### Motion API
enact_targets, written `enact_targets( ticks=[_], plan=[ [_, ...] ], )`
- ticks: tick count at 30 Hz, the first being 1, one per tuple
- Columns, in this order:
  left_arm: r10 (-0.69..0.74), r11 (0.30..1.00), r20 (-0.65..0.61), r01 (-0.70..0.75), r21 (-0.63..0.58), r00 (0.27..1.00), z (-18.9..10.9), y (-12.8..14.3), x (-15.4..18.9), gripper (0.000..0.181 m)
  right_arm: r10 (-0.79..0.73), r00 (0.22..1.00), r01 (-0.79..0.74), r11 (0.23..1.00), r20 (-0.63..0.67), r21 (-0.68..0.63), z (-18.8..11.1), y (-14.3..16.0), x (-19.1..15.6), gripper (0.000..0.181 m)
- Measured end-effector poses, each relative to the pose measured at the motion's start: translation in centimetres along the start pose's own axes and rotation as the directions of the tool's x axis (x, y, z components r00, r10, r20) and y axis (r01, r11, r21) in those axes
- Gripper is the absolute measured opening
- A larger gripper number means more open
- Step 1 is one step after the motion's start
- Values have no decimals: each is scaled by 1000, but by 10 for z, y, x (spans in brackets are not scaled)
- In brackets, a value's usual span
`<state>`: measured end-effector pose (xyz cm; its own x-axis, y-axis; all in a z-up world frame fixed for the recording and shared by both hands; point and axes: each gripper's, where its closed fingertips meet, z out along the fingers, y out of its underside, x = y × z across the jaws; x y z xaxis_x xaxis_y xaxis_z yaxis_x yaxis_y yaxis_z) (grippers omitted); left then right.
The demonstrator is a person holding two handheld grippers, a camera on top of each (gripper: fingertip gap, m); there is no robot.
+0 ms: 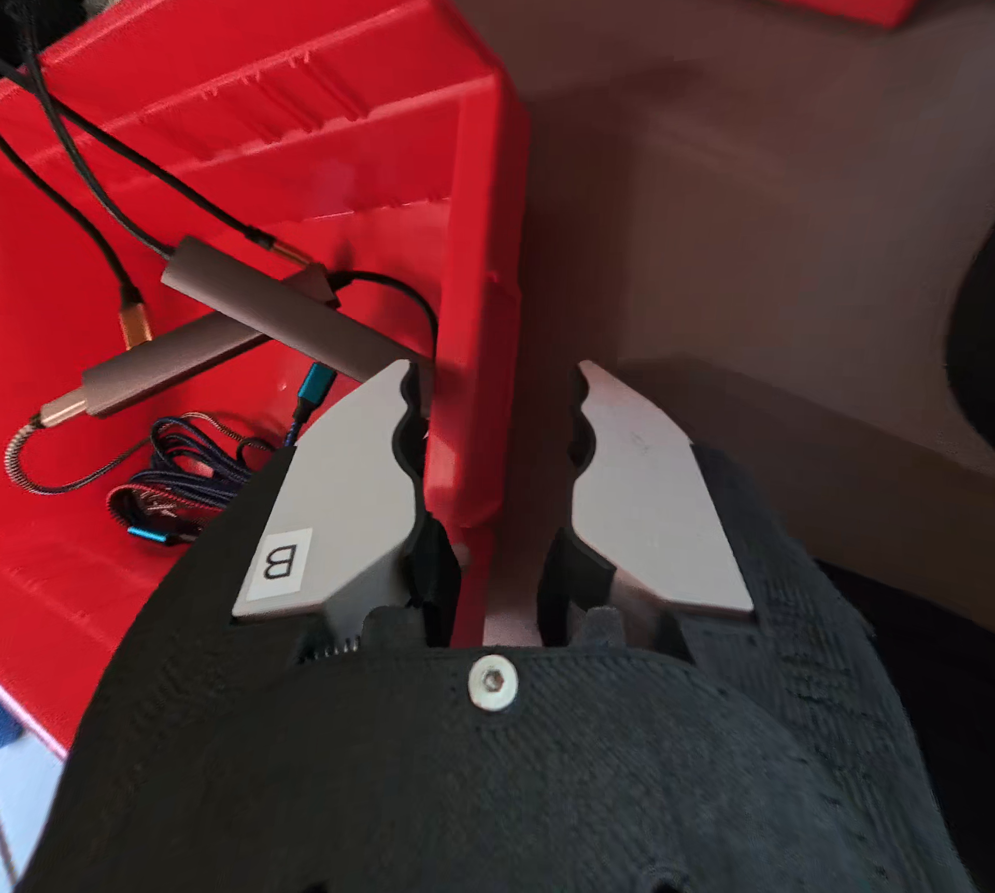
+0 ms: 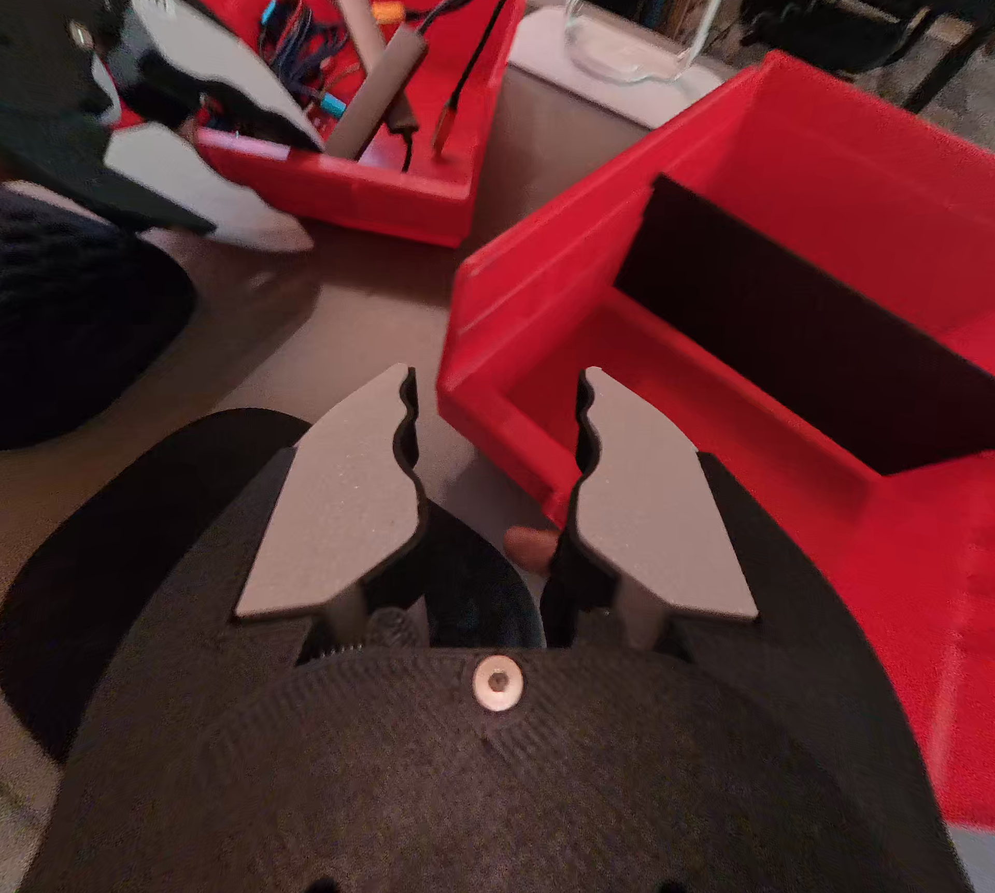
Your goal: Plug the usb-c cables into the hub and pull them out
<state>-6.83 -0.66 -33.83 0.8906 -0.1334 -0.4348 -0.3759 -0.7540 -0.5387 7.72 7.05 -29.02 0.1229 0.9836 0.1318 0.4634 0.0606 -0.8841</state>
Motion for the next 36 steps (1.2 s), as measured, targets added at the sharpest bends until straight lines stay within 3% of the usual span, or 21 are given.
enact_targets(
  ticks=[5,11,19,22,29,36],
  plan=[
    [34,999,32,-33,-35,999,0,5,-5,35,-104,991,95,990,-83,-108,33,17,-9,47],
    [39,999,50,-37,-26,998,-1,7,-8,29,-191,966,169,976,-171,-136,36,18,-2,46],
    [3,1000,29,-3,-5,1000,-5,13,-8,29,-329,924,294,937,-193,-190,41,23,-3,45],
    [-27,1000,-3,27,7,1000,-9,21,-8,29,-323,929,286,936,-181,-205,42,26,-5,36],
    [-114,993,-50,116,35,992,-32,60,-19,32,-249,932,181,949,-261,-259,35,34,17,28],
    [-130,991,-52,131,19,990,-72,121,-28,32,-219,914,112,945,-341,-307,23,43,41,22]
  ],
)
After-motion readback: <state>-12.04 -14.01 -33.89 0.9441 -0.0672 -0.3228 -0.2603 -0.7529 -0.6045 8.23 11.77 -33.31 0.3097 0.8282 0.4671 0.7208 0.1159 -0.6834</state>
